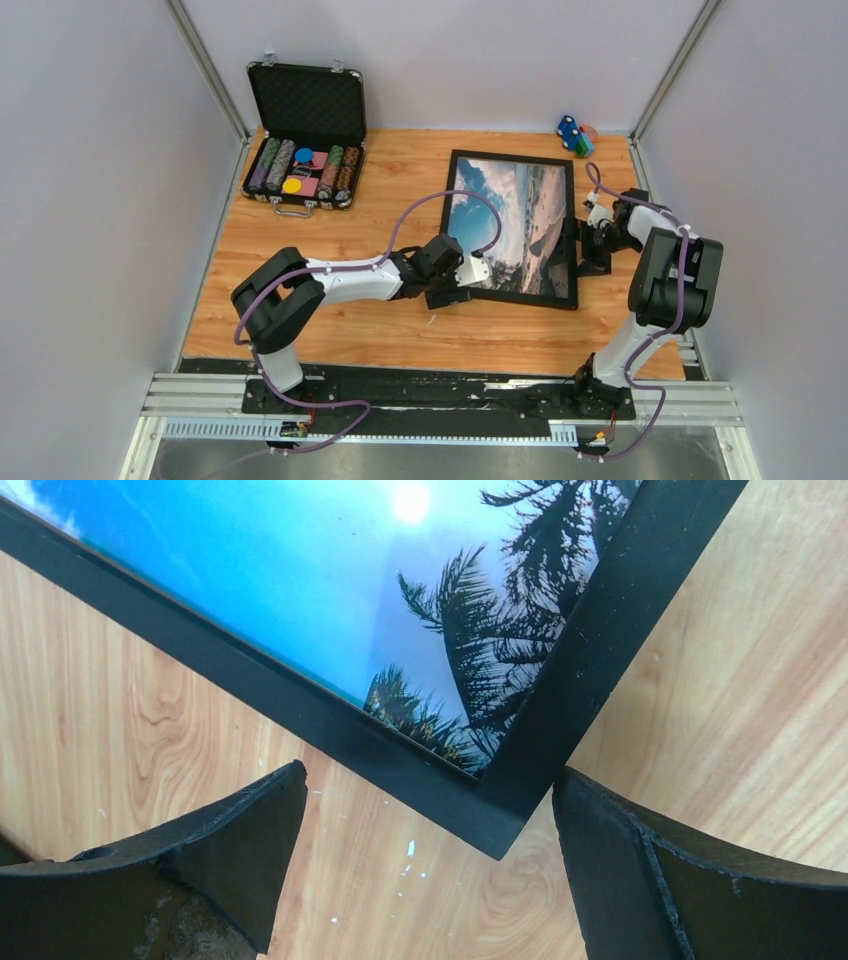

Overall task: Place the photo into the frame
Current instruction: Adjust the photo frame at the center of the board.

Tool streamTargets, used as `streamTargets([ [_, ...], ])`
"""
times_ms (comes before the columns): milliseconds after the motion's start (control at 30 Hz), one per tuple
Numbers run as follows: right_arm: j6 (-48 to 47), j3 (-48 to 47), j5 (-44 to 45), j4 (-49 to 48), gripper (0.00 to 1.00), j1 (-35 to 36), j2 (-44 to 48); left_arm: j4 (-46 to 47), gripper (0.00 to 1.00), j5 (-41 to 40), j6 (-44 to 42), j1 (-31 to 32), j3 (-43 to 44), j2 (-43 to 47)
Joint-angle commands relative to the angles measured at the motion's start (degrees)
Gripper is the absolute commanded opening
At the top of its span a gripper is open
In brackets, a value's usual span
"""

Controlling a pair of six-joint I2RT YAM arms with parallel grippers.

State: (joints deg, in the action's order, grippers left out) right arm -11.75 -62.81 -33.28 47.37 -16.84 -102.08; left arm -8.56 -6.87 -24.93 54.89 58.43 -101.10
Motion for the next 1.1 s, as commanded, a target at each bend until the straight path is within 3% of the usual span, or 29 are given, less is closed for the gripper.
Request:
streamTargets([
  [0,-5.20,2.67,6.35,6.38,1.00,1.53,-1.58,-2.07,1.00,-4.78,-2.86,-0.35,-2.51,0.98],
  [300,-7.41,2.96,6.50,8.82,1.00,13.11,1.67,-4.31,1.00,-10.67,-6.70,-1.44,-4.31,6.15],
  [700,-3.65,1.12,-5.15,6.98,1.00,33.95,1.43,-9.69,1.00,-17.35,-7.22,-10.46,-5.18,13.96],
  [900,-4.95,-3.98,-15.40,6.08,1.00,37.82,1.41,-15.20,1.00,-20.25,-3.16,-15.64,-6.20,21.35],
  [1067,-5.31,-10.45,-7.93,4.67,1.00,36.73,3.80,-18.85,1.00,-17.79,-0.89,-18.68,-6.79,25.18],
])
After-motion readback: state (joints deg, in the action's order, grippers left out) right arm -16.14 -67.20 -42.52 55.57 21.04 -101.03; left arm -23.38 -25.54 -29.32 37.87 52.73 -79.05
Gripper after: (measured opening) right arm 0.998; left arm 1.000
